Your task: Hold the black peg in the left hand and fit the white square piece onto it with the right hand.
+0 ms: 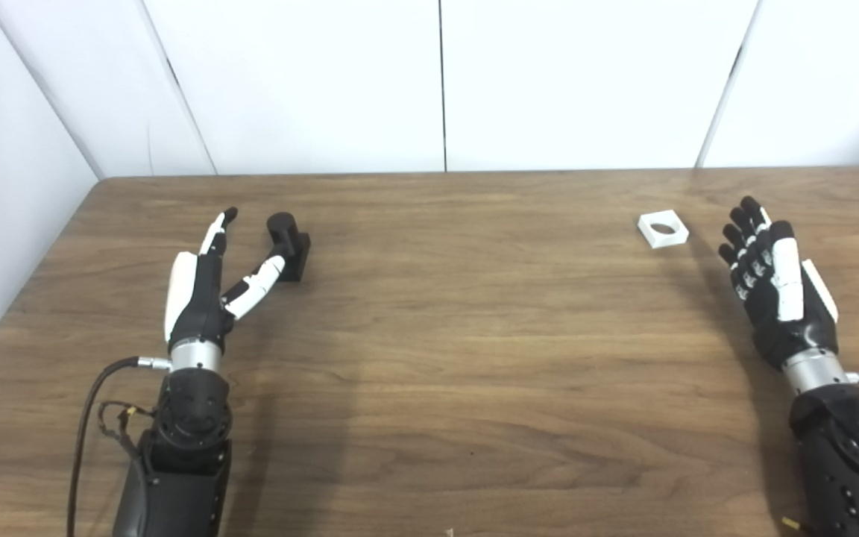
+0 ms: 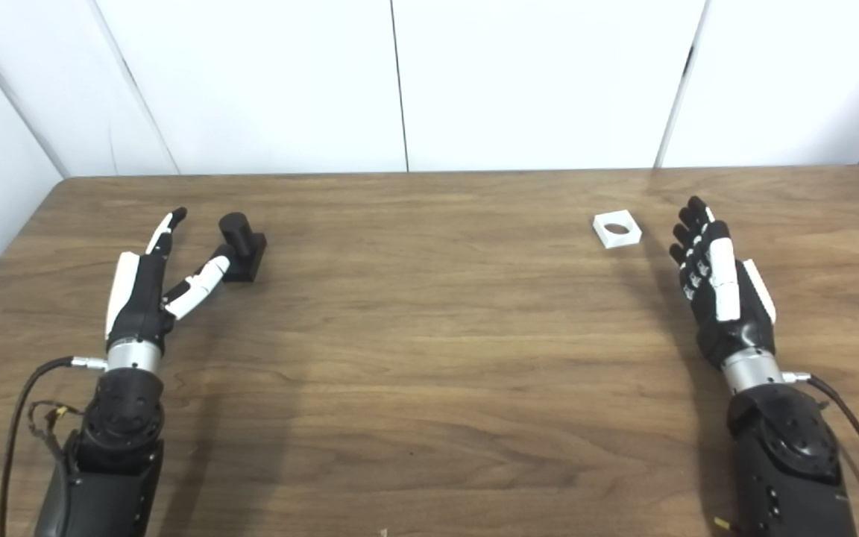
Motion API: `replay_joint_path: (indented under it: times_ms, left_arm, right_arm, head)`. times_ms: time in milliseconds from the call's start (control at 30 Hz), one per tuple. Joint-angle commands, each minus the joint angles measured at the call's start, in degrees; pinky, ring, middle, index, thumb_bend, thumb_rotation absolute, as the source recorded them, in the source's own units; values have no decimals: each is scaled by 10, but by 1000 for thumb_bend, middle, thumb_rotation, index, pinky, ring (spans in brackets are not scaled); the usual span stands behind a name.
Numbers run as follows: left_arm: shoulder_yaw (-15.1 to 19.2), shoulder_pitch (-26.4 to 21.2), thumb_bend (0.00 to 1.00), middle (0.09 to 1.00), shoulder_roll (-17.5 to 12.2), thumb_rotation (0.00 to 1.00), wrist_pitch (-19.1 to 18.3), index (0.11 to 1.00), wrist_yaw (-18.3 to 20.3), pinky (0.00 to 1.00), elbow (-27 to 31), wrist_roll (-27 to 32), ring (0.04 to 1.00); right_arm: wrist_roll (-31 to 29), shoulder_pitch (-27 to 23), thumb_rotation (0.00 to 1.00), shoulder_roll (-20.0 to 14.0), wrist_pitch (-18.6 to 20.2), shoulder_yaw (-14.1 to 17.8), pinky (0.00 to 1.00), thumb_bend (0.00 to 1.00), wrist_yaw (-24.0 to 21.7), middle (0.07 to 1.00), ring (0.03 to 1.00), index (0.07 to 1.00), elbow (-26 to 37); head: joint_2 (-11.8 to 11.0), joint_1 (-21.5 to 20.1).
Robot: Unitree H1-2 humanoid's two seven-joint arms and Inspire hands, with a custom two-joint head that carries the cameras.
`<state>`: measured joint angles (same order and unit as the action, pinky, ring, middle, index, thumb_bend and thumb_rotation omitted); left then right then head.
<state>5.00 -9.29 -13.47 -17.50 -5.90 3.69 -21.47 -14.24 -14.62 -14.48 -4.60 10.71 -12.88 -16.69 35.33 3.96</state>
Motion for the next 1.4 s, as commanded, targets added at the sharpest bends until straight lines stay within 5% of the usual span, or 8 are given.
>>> replay_joint_path:
  times_ms: [0,400,733,1367]
  left_arm:
    - [-3,-30,563,1000,-15,497,-1,941,-8,1000,4,-18,1000]
    - [-29,-53,610,1000,-27,447,-40,902,-6,1000,-15,-59,1000]
    - [-91,-72,649,1000,-52,425,-94,844,-15,1000,-53,-202,1000]
    - [-77,-86,679,1000,-36,482,-94,852,24,1000,-77,-303,1000]
  right_arm:
    - [-8,39,1000,33,-15,-7,1000,535,0,1000,1000,1000,-41]
    - [-12,42,1000,39,-27,-5,1000,540,-4,1000,1000,1000,-48]
    - [-9,45,1000,39,-21,-4,1000,535,0,1000,1000,1000,-44]
    - [-9,45,1000,36,-24,-7,1000,538,-5,1000,1000,1000,-51]
  head:
    - [0,0]
    - [-1,-2]
    - [-3,-2]
    - [-9,-3]
